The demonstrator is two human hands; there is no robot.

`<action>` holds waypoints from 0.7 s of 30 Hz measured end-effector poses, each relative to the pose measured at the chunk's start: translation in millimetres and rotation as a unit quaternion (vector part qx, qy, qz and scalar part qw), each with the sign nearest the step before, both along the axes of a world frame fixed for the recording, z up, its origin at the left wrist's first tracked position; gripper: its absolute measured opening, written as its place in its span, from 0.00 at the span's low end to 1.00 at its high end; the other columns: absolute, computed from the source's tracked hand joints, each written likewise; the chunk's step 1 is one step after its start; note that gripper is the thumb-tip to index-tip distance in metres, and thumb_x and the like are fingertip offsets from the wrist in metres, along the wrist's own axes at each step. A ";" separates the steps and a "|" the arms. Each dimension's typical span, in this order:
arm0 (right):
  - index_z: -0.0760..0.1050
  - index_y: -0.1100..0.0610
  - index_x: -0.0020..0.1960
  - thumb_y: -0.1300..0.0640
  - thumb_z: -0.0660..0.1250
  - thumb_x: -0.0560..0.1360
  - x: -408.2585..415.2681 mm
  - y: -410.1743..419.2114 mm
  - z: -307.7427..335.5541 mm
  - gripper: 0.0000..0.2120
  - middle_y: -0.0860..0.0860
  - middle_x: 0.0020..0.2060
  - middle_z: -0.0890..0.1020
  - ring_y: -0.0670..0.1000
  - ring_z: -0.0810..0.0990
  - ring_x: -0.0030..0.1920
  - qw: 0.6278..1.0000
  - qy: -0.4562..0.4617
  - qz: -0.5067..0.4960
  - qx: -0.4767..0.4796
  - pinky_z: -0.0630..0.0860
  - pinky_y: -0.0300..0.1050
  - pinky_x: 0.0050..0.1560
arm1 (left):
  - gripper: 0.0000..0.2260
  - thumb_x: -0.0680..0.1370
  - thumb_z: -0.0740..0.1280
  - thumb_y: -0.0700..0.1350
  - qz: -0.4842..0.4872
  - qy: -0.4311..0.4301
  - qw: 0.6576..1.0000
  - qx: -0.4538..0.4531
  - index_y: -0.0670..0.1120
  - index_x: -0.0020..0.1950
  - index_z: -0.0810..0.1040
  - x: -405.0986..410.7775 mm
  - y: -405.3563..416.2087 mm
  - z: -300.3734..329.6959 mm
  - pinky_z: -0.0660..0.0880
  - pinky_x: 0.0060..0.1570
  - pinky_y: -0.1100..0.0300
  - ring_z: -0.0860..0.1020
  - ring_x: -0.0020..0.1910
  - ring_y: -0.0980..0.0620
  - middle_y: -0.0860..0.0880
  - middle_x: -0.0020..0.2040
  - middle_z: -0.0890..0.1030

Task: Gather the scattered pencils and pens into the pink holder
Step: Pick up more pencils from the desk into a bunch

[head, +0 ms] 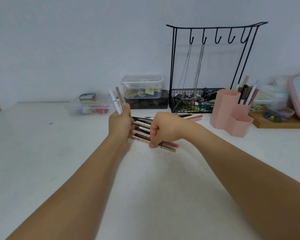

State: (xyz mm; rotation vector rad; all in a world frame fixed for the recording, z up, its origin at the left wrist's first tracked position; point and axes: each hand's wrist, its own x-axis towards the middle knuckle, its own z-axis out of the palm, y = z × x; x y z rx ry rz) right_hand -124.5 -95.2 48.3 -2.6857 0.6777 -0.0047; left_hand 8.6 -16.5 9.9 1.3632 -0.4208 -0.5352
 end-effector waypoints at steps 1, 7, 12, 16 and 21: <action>0.86 0.57 0.42 0.52 0.80 0.68 0.2 1.5 0.2 0.09 0.53 0.41 0.87 0.54 0.85 0.46 1.000 0.004 0.000 -0.004 0.82 0.51 0.50 | 0.16 0.82 0.66 0.53 0.004 0.006 1.000 0.010 0.48 0.38 0.68 2.3 1.0 0.1 0.58 0.19 0.67 0.63 0.19 0.56 0.55 0.23 0.66; 0.86 0.59 0.43 0.52 0.80 0.68 -0.2 2.8 2.1 0.11 0.53 0.41 0.86 0.53 0.84 0.43 1.000 0.011 -0.017 -0.023 0.81 0.47 0.45 | 0.12 0.78 0.70 0.49 0.029 0.036 0.998 0.047 0.46 0.41 0.69 6.7 2.1 -2.8 0.58 0.19 0.65 0.63 0.18 0.56 0.51 0.26 0.66; 0.84 0.61 0.40 0.53 0.78 0.69 -1.9 5.3 1.0 0.11 0.53 0.31 0.80 0.51 0.76 0.32 0.999 0.017 -0.025 -0.021 0.75 0.43 0.35 | 0.13 0.78 0.69 0.48 0.026 0.045 0.997 0.052 0.47 0.40 0.67 9.7 0.8 -4.1 0.56 0.18 0.65 0.61 0.18 0.56 0.51 0.27 0.65; 0.83 0.64 0.38 0.56 0.76 0.71 -12.7 -7.1 12.4 0.10 0.55 0.31 0.81 0.51 0.76 0.31 0.995 -0.024 -0.046 0.084 0.75 0.41 0.33 | 0.15 0.78 0.69 0.49 -0.002 0.055 0.998 0.037 0.48 0.38 0.65 8.1 1.2 -2.7 0.55 0.19 0.63 0.59 0.20 0.55 0.53 0.24 0.62; 0.83 0.64 0.40 0.61 0.75 0.73 -19.4 -17.7 19.4 0.06 0.53 0.28 0.80 0.48 0.76 0.28 0.964 -0.123 -0.080 0.223 0.77 0.38 0.32 | 0.19 0.81 0.68 0.52 -0.047 0.043 0.998 0.001 0.50 0.34 0.64 -2.8 1.3 1.6 0.55 0.20 0.64 0.58 0.22 0.55 0.54 0.23 0.61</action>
